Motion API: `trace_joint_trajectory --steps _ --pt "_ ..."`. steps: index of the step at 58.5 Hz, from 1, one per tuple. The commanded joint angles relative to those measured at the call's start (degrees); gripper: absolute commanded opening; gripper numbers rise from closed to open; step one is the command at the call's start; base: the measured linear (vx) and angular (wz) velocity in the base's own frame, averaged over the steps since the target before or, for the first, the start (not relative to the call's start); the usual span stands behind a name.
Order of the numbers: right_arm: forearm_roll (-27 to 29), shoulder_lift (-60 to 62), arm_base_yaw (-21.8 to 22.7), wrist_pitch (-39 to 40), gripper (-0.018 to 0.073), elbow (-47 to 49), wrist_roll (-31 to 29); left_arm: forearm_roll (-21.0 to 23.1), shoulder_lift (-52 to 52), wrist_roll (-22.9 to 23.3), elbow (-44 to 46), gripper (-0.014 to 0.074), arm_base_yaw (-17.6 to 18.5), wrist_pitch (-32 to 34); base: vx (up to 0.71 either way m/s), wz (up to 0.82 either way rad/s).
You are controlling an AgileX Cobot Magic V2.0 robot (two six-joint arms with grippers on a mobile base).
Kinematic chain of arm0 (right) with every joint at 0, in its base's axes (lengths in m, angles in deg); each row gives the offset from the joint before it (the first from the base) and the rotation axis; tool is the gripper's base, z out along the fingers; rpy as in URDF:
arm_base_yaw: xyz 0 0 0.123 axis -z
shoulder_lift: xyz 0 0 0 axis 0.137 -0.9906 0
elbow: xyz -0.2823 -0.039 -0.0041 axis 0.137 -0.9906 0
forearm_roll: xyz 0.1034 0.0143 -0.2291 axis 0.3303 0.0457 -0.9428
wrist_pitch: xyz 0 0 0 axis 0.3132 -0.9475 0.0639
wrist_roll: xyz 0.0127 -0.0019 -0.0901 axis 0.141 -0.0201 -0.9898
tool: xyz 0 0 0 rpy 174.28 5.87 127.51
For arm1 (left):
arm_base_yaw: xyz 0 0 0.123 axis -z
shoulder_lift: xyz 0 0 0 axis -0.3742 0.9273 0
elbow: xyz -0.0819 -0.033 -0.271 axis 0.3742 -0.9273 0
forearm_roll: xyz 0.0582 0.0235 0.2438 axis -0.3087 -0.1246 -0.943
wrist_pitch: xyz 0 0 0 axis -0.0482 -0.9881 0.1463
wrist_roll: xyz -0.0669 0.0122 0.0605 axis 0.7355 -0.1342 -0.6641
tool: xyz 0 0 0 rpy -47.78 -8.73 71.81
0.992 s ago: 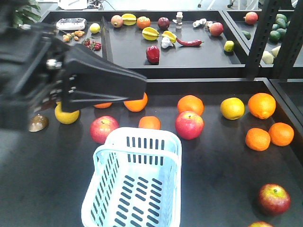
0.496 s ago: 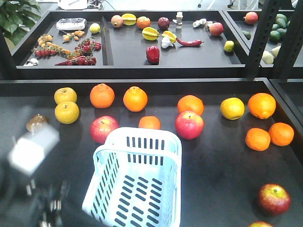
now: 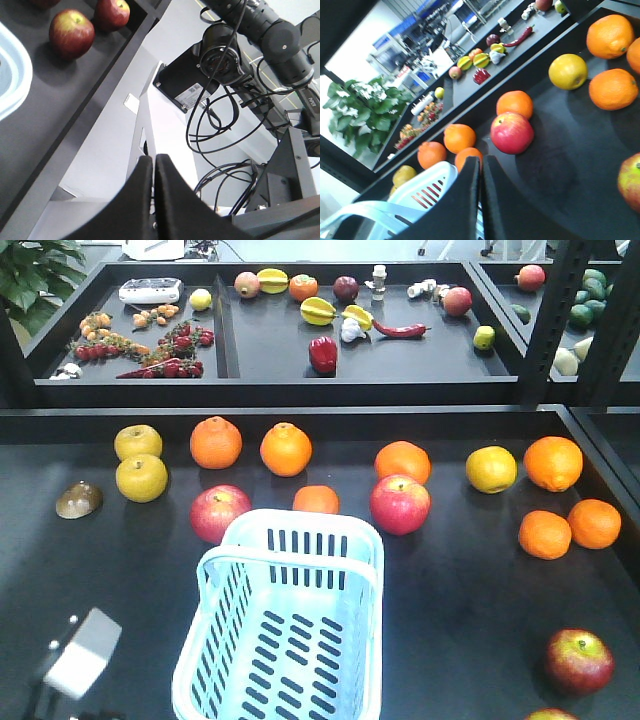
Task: Pick three apples into basket with both arms
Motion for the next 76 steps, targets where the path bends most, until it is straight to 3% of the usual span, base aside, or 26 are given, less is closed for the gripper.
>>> trace_joint_trajectory --steps 1,5,12,23,31,43,50,57,76 --pt "0.75 0.63 0.35 1.90 -0.0005 4.95 -4.73 -0.56 -1.79 -0.28 2.71 -0.0008 -0.02 1.77 0.00 0.00" --pt "-1.37 -0.97 0.35 -4.97 -0.0005 10.80 -10.08 -0.72 -3.11 -0.28 3.53 -0.0007 -0.02 1.29 0.00 0.00" --pt "-6.97 -9.15 0.35 -16.22 -0.0005 21.56 -13.28 -0.52 -5.00 -0.28 4.18 -0.0008 -0.02 -0.98 0.00 0.00" --pt "-22.12 -29.14 0.35 -37.92 0.0017 37.57 -12.09 -0.63 -6.67 -0.28 4.18 -0.0008 -0.02 -4.95 0.00 0.00" --pt "-27.89 -42.85 0.35 -44.78 0.0131 41.89 -13.39 -0.71 -6.67 -0.28 4.18 -0.0008 -0.02 -5.37 0.00 0.00" --pt "-22.87 -56.55 0.09 -42.31 0.0476 41.81 -18.82 -0.96 -6.67 -0.28 4.18 -0.0008 -0.02 -5.41 0.00 0.00" --pt "-21.23 -60.38 0.09 -41.23 0.0589 41.81 -19.49 -1.06 -6.67 -0.28 4.18 -0.0008 -0.02 -5.41 0.00 0.00" --pt "-16.93 -64.48 0.09 -42.20 0.0621 41.81 -20.79 -1.07 -6.67 -0.28 4.18 -0.0007 -0.02 -5.41 0.00 0.00" --pt "-13.86 -80.56 0.09 -39.70 0.0614 41.81 -20.21 -1.07 -6.67 -0.28 4.18 -0.0007 -0.02 -6.31 0.00 0.00"
